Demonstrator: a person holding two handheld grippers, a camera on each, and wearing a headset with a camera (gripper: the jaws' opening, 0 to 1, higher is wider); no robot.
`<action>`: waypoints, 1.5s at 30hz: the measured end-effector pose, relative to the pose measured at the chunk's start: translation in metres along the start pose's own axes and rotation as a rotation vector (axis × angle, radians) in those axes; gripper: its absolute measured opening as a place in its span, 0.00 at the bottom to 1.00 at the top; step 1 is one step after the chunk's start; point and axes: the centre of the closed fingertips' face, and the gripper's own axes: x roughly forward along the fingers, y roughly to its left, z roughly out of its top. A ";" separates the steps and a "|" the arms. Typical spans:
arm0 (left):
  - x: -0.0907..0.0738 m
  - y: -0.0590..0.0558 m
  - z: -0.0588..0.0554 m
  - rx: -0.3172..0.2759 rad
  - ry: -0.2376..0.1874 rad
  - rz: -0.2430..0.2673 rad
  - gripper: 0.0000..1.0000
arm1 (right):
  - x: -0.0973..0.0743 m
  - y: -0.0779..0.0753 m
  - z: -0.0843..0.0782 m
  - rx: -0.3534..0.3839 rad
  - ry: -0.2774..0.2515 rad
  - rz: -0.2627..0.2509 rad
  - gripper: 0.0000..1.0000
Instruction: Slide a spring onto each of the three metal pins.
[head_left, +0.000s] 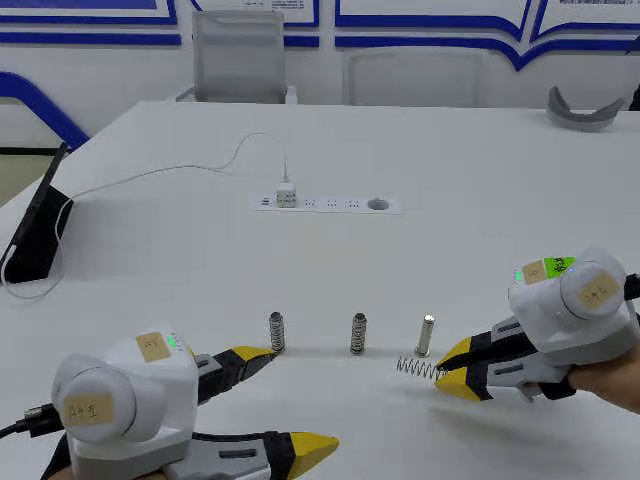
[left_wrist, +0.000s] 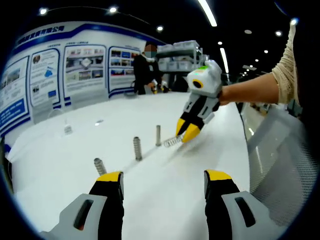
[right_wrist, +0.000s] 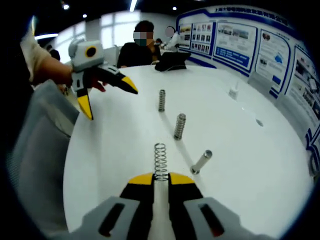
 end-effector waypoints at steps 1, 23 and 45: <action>0.001 -0.001 0.000 0.003 0.001 -0.004 0.65 | -0.001 0.002 0.002 -0.006 -0.001 0.006 0.12; 0.018 -0.020 0.019 0.115 -0.020 -0.085 0.44 | -0.005 0.048 0.055 -0.160 -0.037 0.143 0.12; 0.021 -0.041 0.025 0.208 -0.031 -0.159 0.14 | -0.004 0.067 0.056 -0.247 0.000 0.220 0.12</action>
